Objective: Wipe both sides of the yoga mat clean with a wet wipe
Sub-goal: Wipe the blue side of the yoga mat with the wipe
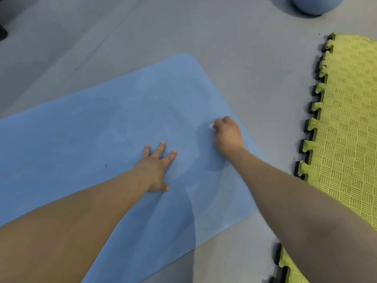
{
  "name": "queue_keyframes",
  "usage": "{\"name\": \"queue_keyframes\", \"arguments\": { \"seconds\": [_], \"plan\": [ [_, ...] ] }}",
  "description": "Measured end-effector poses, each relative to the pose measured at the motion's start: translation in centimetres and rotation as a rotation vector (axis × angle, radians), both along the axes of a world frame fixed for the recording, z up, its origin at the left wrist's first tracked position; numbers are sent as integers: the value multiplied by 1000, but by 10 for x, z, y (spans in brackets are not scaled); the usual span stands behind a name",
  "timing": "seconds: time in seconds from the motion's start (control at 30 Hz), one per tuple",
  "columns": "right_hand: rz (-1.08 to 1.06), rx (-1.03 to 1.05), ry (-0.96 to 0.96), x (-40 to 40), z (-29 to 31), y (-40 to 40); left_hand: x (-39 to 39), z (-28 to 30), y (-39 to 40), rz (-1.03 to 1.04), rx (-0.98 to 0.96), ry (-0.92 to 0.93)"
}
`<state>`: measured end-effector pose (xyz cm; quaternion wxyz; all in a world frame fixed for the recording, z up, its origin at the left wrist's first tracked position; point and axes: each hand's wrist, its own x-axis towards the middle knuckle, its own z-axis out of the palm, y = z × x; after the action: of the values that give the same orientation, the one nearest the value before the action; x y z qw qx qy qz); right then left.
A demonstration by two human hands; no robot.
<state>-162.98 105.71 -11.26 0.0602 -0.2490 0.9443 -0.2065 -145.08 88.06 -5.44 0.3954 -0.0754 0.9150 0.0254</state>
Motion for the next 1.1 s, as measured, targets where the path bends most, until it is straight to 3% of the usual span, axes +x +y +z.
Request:
{"name": "queue_keyframes", "arguments": {
  "seconds": [0.17,0.3,0.47,0.6,0.77,1.1],
  "plan": [
    [-49,244,-114,-16,24,-1,-2,8,3,-7,8,-44],
    [76,152,-207,9,47,-25,-6,12,-6,64,110,-45],
    [188,70,-203,66,75,-43,16,14,-22,331,381,219],
    [159,85,-298,86,94,-43,45,33,-41,524,503,474],
    [134,92,-433,97,155,-70,52,77,-70,558,653,512],
    [125,131,-455,149,284,-173,61,159,-120,612,831,660]
  ]
}}
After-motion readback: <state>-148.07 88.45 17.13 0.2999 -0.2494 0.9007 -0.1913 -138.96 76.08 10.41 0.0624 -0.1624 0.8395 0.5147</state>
